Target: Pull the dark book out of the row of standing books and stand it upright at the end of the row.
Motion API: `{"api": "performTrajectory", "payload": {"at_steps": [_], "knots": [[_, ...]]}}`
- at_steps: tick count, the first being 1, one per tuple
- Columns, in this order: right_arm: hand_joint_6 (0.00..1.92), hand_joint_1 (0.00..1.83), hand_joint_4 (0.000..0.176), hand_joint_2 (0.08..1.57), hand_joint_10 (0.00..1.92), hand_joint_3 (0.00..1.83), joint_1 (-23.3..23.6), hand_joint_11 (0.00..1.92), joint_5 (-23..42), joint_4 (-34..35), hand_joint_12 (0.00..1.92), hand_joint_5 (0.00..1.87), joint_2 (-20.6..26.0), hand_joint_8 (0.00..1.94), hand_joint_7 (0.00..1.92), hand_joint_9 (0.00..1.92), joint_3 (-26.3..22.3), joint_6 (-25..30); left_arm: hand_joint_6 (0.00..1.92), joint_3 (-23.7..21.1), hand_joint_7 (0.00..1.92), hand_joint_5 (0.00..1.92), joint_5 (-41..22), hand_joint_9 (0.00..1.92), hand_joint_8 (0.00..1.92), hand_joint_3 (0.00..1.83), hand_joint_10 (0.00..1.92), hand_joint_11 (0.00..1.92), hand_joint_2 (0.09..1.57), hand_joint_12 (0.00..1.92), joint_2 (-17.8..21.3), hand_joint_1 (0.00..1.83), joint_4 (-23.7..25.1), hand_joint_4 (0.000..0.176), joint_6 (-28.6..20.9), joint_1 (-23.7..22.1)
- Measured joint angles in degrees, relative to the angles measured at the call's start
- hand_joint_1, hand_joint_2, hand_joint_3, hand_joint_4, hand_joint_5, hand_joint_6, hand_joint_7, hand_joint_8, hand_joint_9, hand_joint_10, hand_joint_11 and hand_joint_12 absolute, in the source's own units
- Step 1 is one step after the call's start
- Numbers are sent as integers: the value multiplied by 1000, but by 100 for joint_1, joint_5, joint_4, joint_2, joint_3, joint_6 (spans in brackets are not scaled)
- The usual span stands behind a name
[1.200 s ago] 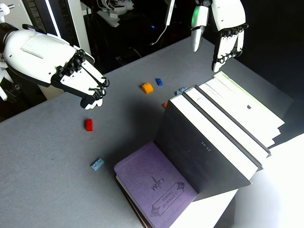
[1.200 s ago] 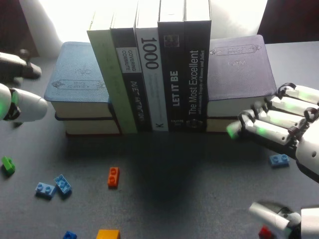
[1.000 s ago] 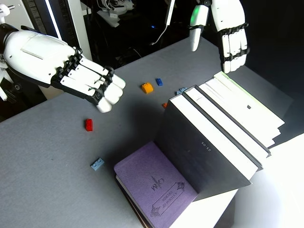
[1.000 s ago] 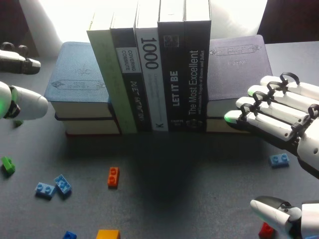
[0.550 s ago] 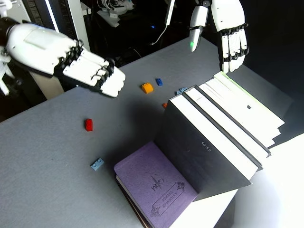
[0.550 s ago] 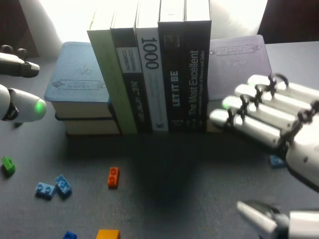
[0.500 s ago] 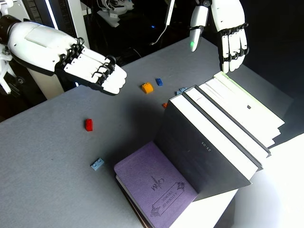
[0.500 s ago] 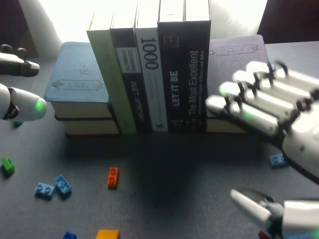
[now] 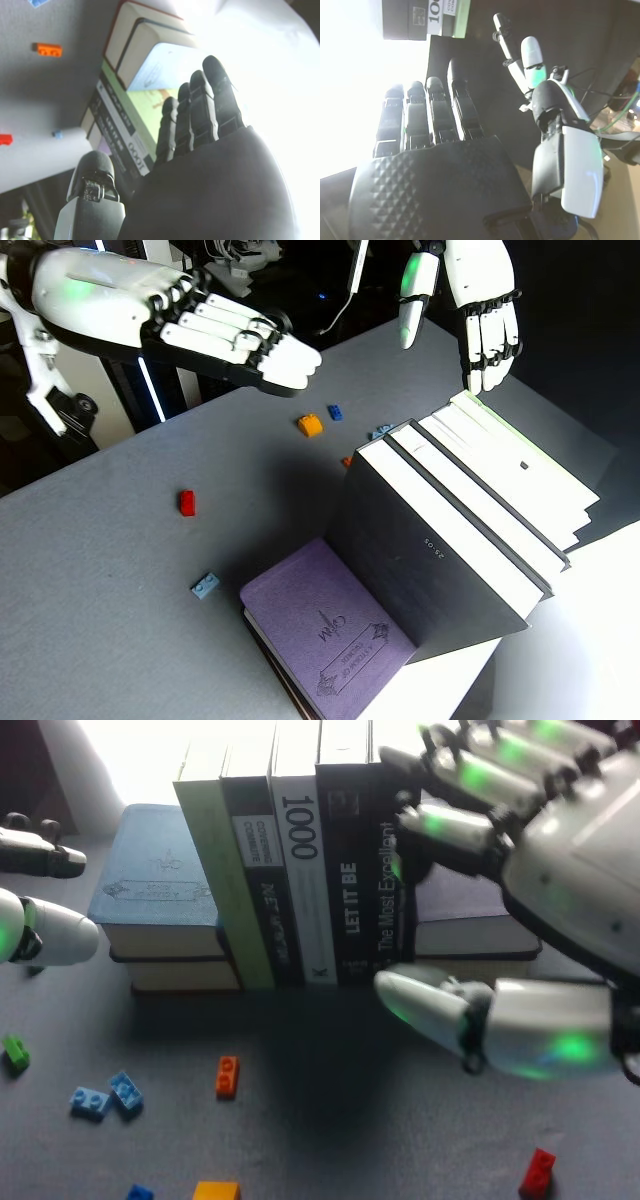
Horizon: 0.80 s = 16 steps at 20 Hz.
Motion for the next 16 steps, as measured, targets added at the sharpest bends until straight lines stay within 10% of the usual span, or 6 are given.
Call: {"api": "performTrajectory", "payload": {"at_steps": [16], "knots": [[990,0,0,1122,0,146,737,0,151,22,0,422,-1633,19,124,0,1733,-715,0,-70,76,82,2,96,1,0,1,0,1243,401,0,0,-280,42,302,0]]}}
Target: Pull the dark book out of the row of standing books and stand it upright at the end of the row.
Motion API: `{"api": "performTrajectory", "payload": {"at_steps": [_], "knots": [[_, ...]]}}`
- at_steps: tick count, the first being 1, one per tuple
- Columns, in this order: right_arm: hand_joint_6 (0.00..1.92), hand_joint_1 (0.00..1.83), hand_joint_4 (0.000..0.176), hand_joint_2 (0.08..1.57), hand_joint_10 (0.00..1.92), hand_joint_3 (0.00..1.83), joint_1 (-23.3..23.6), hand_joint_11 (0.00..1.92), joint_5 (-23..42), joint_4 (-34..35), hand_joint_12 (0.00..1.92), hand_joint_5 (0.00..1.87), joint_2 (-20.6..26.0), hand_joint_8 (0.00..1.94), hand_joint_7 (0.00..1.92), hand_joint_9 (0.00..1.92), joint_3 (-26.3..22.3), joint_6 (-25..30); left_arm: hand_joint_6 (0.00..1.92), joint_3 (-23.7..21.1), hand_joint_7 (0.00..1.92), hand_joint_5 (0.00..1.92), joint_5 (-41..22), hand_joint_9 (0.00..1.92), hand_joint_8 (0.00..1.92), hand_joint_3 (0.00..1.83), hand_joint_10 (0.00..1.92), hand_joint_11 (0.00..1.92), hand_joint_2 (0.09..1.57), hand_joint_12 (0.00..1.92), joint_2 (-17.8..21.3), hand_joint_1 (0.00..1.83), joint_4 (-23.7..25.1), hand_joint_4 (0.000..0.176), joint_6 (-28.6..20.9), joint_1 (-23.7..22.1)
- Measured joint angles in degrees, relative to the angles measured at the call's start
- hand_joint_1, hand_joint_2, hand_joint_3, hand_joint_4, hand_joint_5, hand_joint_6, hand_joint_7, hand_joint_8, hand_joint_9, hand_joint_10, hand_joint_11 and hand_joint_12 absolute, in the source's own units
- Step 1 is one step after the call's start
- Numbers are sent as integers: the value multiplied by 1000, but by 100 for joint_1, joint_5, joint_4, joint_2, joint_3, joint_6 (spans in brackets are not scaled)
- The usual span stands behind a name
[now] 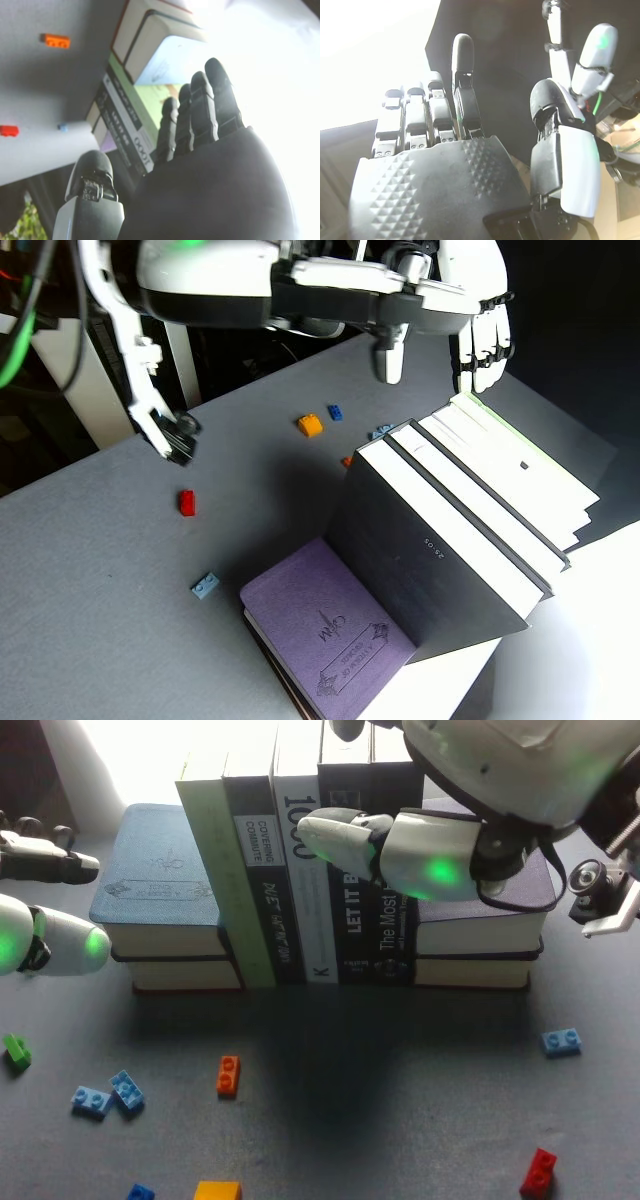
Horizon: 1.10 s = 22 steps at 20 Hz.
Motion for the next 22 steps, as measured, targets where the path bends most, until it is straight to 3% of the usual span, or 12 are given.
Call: {"api": "performTrajectory", "payload": {"at_steps": [3,5,9,13,17,22], "knots": [[985,0,0,1121,0,137,-2,0,20,0,0,422,-85,13,114,0,162,15,0,-94,77,81,4,92,3,0,3,0,1249,396,0,0,-273,45,306,0],[951,0,0,1126,0,120,-28,0,37,-28,0,424,-131,3,98,0,214,94,0,-125,56,59,-2,66,2,2,2,0,1257,328,0,0,-391,38,466,-17],[911,0,0,1131,0,100,-234,0,35,2,0,419,-221,4,94,0,393,157,4,-125,92,103,-2,102,0,1,0,0,1254,385,0,0,-538,35,693,-24],[897,0,0,1139,0,91,-339,0,85,-31,0,424,-243,8,93,0,407,282,1,-212,92,100,-7,104,2,0,4,0,1250,400,0,0,-1071,37,1322,-24],[886,0,0,1140,0,85,-393,0,120,-42,0,408,-245,7,94,0,372,299,1,-212,91,91,-7,104,6,0,5,0,1252,396,0,0,-1034,39,1340,-55],[875,0,0,1138,0,74,-562,0,356,304,0,419,-70,3,88,0,-22,166,2,-247,85,97,-13,95,2,0,2,0,1248,397,2,0,-1058,42,1338,-144]]}}
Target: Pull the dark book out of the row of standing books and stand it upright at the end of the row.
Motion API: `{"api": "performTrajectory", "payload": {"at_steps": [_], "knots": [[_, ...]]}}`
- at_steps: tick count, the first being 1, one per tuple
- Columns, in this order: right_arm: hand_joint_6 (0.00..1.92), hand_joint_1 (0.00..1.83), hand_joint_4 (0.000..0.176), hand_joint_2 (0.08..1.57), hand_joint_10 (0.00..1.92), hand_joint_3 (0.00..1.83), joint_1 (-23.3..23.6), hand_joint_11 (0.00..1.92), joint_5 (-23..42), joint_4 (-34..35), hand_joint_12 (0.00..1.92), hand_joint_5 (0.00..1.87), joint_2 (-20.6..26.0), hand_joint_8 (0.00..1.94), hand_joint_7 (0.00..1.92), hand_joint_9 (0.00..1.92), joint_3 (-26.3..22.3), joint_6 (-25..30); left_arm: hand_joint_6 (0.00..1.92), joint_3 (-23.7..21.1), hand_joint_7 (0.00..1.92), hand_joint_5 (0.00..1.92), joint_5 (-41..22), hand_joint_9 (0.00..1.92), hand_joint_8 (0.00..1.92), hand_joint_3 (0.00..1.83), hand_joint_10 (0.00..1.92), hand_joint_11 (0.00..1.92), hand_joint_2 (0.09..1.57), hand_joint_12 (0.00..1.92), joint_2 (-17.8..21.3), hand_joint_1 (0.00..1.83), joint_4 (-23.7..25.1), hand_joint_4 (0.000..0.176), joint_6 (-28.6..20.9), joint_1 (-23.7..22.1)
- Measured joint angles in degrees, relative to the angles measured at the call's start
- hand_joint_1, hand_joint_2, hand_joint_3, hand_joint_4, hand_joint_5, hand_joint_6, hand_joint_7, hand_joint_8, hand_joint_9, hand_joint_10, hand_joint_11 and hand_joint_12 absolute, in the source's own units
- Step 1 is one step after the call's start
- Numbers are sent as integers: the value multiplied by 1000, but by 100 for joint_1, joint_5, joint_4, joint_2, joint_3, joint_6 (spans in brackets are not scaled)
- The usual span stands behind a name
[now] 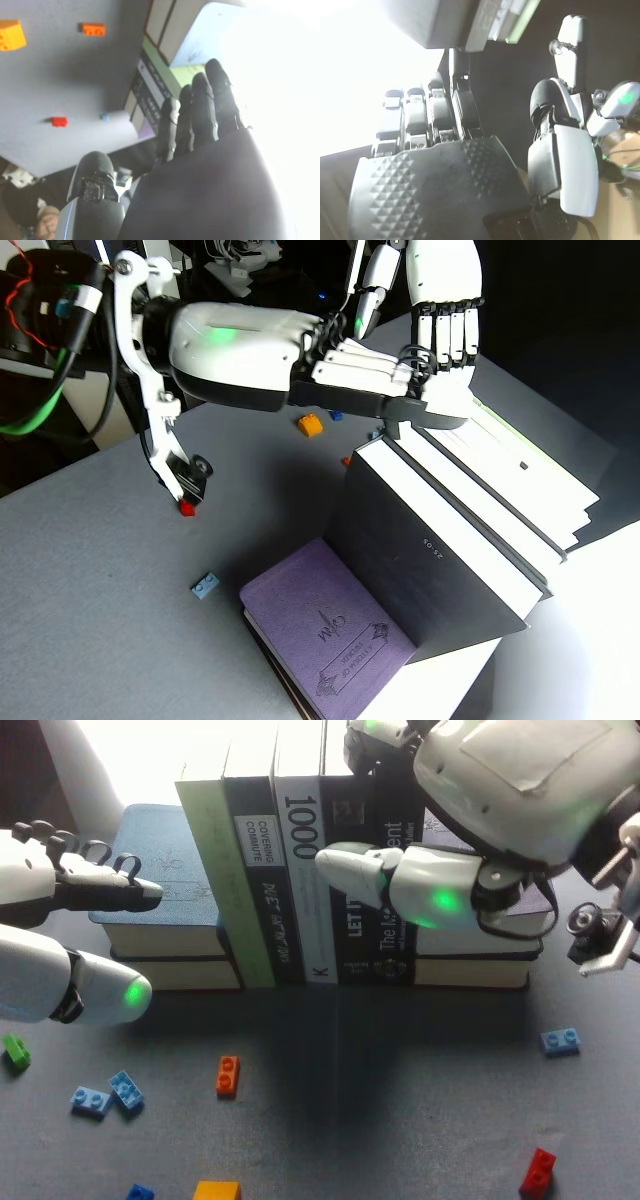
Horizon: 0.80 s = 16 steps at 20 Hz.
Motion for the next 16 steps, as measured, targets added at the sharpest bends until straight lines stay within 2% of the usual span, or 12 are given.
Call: {"api": "performTrajectory", "payload": {"at_steps": [4,10,16], "knots": [[845,0,0,1158,0,59,-70,0,129,378,0,446,216,6,83,0,-485,-109,4,48,99,107,83,111,4,0,5,0,1238,408,24,0,26,42,-61,-173],[804,0,0,1159,0,36,-210,0,168,636,0,444,452,1,91,0,-1091,-337,0,55,84,91,614,104,0,0,0,0,1225,414,24,0,15,44,-63,-310],[807,0,0,1168,0,38,-282,0,129,979,0,451,586,10,114,0,-1521,-616,1,79,76,85,1071,101,0,1,1,0,1231,410,28,0,85,46,-85,-852]]}}
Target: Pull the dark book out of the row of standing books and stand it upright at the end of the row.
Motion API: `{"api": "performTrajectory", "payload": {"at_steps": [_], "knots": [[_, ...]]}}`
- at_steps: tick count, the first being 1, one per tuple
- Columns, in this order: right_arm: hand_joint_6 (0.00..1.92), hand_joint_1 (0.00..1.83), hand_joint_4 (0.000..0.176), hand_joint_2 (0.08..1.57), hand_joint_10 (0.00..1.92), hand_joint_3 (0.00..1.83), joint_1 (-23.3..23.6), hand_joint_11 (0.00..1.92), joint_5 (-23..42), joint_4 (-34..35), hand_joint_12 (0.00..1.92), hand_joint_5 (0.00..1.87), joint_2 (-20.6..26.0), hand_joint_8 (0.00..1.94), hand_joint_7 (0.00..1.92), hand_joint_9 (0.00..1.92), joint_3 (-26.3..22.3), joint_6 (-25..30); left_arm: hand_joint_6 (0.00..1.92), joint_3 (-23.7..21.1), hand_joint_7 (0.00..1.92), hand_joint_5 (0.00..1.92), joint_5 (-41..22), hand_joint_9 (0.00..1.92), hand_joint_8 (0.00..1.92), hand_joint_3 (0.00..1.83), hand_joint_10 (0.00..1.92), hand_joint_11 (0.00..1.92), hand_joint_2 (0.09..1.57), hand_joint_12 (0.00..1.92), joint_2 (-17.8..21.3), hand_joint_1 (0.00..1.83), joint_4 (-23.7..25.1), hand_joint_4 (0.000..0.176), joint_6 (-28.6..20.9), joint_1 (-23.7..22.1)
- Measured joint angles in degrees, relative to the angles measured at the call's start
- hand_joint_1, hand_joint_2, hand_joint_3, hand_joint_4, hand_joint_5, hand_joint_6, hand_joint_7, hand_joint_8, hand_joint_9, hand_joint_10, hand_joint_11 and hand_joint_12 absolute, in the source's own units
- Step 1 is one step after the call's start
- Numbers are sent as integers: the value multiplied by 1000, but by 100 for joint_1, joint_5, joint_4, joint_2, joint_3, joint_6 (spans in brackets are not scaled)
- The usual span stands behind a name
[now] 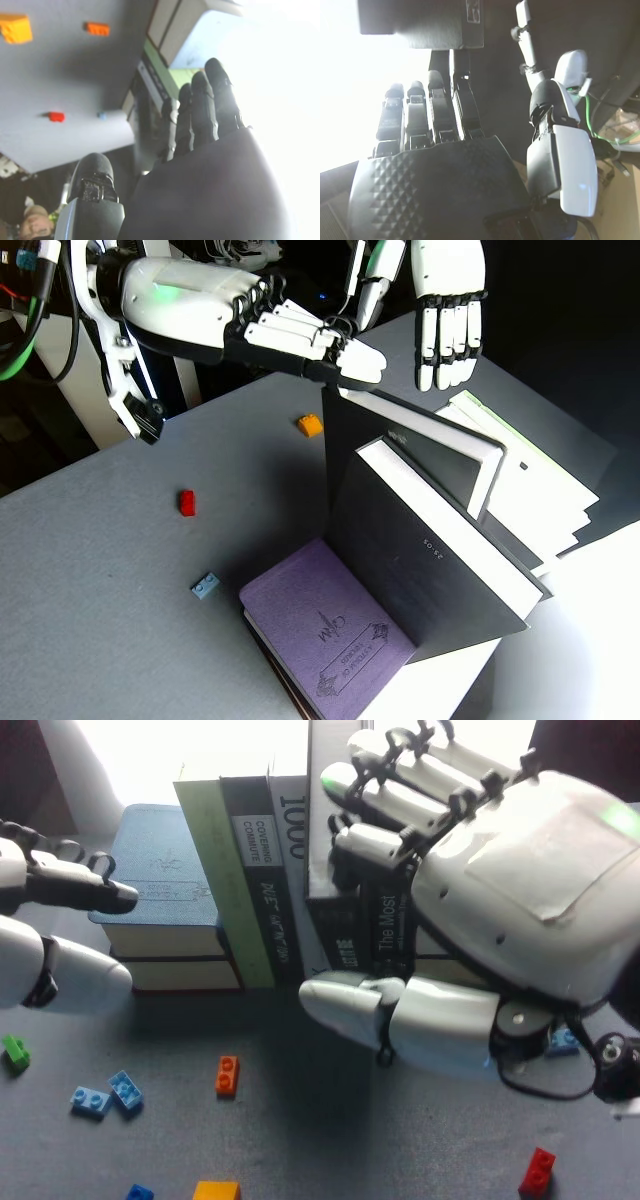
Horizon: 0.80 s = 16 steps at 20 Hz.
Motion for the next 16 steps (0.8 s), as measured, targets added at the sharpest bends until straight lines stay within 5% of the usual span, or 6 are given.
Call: {"api": "performTrajectory", "payload": {"at_steps": [4,11,16], "knots": [[816,0,0,1165,0,31,-74,0,-42,35,0,477,72,18,137,0,-109,-20,3,-15,90,87,245,115,1,1,3,0,1234,450,0,0,448,46,-289,-291],[802,0,0,1170,0,28,-184,0,-234,876,0,461,201,9,126,0,-472,-278,1,-127,67,68,339,88,1,1,0,0,1235,403,0,0,413,47,-328,-356],[801,0,0,1169,0,23,-431,0,-170,828,0,473,238,11,137,0,-608,-367,3,-127,90,91,350,114,3,0,5,0,1225,462,0,0,439,46,-328,-256]]}}
